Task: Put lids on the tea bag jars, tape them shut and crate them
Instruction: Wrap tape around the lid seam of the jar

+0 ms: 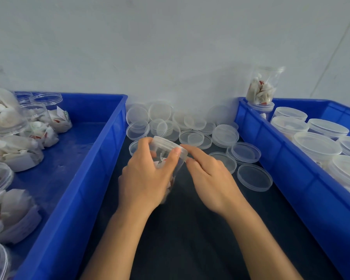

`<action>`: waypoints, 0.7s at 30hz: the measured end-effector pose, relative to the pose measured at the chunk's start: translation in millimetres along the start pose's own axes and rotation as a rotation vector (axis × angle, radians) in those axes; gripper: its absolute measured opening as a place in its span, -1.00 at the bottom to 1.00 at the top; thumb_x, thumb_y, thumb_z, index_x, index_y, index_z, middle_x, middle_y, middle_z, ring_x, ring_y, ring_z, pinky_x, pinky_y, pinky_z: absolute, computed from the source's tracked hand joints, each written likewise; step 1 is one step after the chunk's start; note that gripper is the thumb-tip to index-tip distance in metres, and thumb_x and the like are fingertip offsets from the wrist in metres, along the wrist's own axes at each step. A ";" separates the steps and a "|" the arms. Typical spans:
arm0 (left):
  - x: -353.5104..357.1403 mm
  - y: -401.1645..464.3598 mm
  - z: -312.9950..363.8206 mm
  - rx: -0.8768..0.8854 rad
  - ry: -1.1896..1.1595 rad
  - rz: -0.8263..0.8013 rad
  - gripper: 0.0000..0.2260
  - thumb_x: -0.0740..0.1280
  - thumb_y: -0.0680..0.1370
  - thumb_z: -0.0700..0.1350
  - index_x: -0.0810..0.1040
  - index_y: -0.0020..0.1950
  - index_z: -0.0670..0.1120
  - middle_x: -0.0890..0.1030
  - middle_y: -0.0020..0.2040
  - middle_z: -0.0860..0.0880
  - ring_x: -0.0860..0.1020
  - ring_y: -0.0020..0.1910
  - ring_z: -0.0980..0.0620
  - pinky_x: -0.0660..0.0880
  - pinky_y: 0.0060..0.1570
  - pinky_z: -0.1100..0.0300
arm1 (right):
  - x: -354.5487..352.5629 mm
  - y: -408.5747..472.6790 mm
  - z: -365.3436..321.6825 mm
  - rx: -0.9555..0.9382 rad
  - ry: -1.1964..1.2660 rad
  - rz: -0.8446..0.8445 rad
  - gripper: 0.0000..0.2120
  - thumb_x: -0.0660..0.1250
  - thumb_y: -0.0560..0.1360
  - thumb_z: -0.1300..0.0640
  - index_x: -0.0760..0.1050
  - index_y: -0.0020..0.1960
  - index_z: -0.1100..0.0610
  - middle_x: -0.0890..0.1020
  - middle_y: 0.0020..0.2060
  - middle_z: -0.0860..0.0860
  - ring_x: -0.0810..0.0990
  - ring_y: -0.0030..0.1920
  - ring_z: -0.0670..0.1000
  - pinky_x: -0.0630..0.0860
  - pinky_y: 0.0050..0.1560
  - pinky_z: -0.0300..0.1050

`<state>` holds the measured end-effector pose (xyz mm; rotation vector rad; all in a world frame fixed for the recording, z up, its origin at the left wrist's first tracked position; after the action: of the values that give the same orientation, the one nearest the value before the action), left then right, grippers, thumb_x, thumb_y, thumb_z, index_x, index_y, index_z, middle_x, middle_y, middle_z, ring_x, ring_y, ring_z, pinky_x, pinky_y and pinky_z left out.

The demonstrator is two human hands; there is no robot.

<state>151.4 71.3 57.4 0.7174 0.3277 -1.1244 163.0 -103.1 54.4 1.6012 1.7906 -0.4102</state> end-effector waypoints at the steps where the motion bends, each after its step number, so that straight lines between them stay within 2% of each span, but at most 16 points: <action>1: -0.8 0.8 -4.2 -0.024 -0.025 -0.006 -0.43 0.06 0.39 0.62 0.28 0.22 0.29 0.55 0.11 0.23 0.60 0.03 0.10 0.60 -0.09 0.05 | 2.3 -0.3 0.3 -0.007 0.012 -0.020 -0.58 0.05 0.69 -0.05 0.36 0.49 -0.35 0.59 -0.30 -0.17 0.58 -0.11 -0.02 0.44 -0.08 -0.03; 3: -3.5 2.5 -11.4 -0.073 -0.090 -0.013 -0.42 0.12 0.37 0.61 0.36 0.21 0.28 0.60 0.11 0.23 0.63 0.07 0.07 0.62 0.07 -0.14 | 3.9 0.2 -0.3 -0.029 0.031 -0.038 -0.60 0.07 0.70 -0.08 0.34 0.49 -0.38 0.59 -0.35 -0.15 0.56 -0.20 -0.10 0.44 -0.11 -0.06; 4: -4.3 3.3 -13.7 -0.090 -0.125 -0.017 -0.43 0.14 0.36 0.60 0.39 0.21 0.29 0.61 0.09 0.23 0.63 0.07 0.09 0.62 0.09 -0.16 | 2.1 1.0 0.0 -0.040 0.032 -0.031 -0.61 0.09 0.70 -0.09 0.36 0.48 -0.37 0.58 -0.38 -0.16 0.55 -0.26 -0.12 0.42 -0.16 -0.07; 6: -4.6 4.3 -15.8 -0.106 -0.174 -0.026 -0.45 0.18 0.35 0.60 0.42 0.19 0.30 0.61 0.06 0.25 0.63 0.06 0.13 0.62 0.10 -0.16 | -3.8 3.0 0.9 -0.055 0.015 -0.006 -0.65 0.14 0.69 -0.11 0.41 0.44 -0.35 0.53 -0.43 -0.18 0.51 -0.33 -0.14 0.37 -0.23 -0.09; 10: -2.3 4.1 -19.8 -0.121 -0.243 -0.067 -0.45 0.22 0.35 0.59 0.46 0.19 0.31 0.64 0.05 0.26 0.65 0.06 0.16 0.62 0.12 -0.14 | -11.0 4.1 5.2 -0.049 0.000 0.005 -0.68 0.12 0.70 -0.09 0.47 0.37 -0.35 0.57 -0.34 -0.12 0.55 -0.22 -0.14 0.39 -0.20 -0.09; 13: 1.7 4.7 -20.2 -0.121 -0.281 -0.097 -0.43 0.24 0.37 0.57 0.49 0.22 0.27 0.67 0.09 0.20 0.67 0.08 0.12 0.64 0.12 -0.14 | -13.6 5.0 5.5 -0.063 -0.066 0.018 -0.70 0.10 0.71 -0.10 0.48 0.34 -0.35 0.56 -0.35 -0.12 0.55 -0.22 -0.09 0.37 -0.22 -0.10; 21: 10.0 6.4 -29.5 -0.166 -0.411 -0.117 -0.43 0.28 0.36 0.56 0.56 0.18 0.24 0.70 0.11 0.16 0.68 0.07 0.19 0.65 0.12 -0.03 | -11.3 6.9 1.3 -0.106 -0.136 0.047 -0.68 0.06 0.71 -0.18 0.44 0.40 -0.35 0.56 -0.36 -0.18 0.56 -0.22 -0.10 0.32 -0.21 -0.16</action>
<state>164.6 85.5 32.2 0.3118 0.1121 -1.3078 170.0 -111.1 62.5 1.5028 1.6422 -0.3861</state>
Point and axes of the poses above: each hand's wrist, its own y-axis towards the middle knuckle, its own x-axis out of the palm, z = x × y, the point moved 10 cm from there along y, towards the middle knuckle
